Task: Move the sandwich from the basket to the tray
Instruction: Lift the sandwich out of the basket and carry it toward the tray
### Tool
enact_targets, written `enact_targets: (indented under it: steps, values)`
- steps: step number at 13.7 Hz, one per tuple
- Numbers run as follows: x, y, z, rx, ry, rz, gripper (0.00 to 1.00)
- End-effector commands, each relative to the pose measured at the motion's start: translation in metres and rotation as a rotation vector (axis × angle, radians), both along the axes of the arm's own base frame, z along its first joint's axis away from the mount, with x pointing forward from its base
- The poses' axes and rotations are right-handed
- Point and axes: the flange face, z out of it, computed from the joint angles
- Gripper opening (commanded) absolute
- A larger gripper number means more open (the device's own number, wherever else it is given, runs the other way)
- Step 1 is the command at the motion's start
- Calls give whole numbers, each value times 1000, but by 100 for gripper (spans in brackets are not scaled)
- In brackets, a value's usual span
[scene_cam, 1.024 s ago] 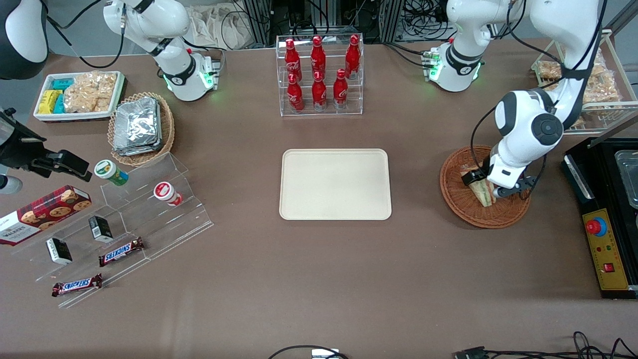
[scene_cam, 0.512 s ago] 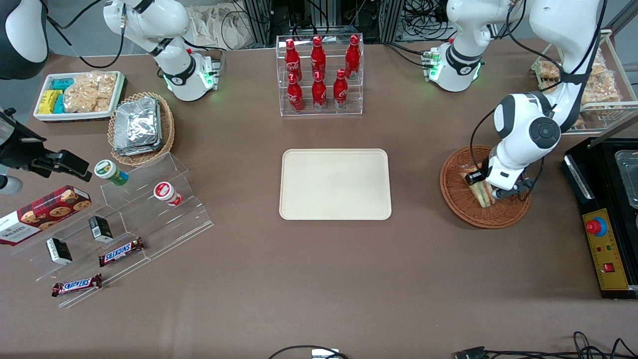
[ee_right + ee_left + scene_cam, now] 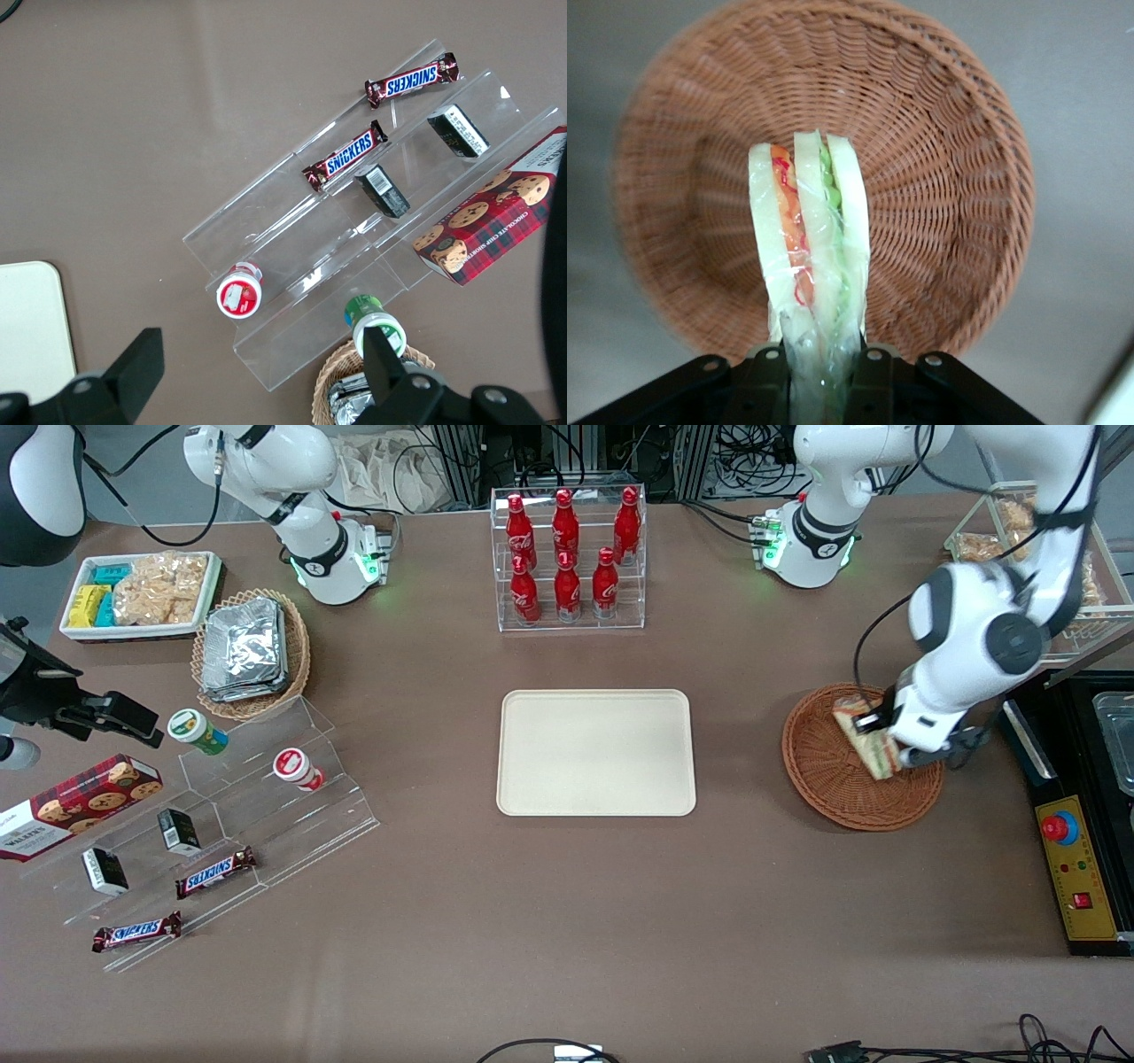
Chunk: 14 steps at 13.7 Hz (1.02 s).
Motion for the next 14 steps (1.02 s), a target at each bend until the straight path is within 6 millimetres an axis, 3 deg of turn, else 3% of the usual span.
enact_targets:
  steps: [1,3,5,6,8,10,14]
  values:
    - [8,21,104,-17,19,-36,0]
    - [19,19,181,-23,44,-70,0]
    - [24,12,228,-25,57,-82,0]
    - [24,1,243,-25,58,-95,0]
    - [23,-33,250,-18,51,-133,0]
    - [24,-107,242,-25,59,-194,0]
    - [26,-277,213,-76,35,-213,0]
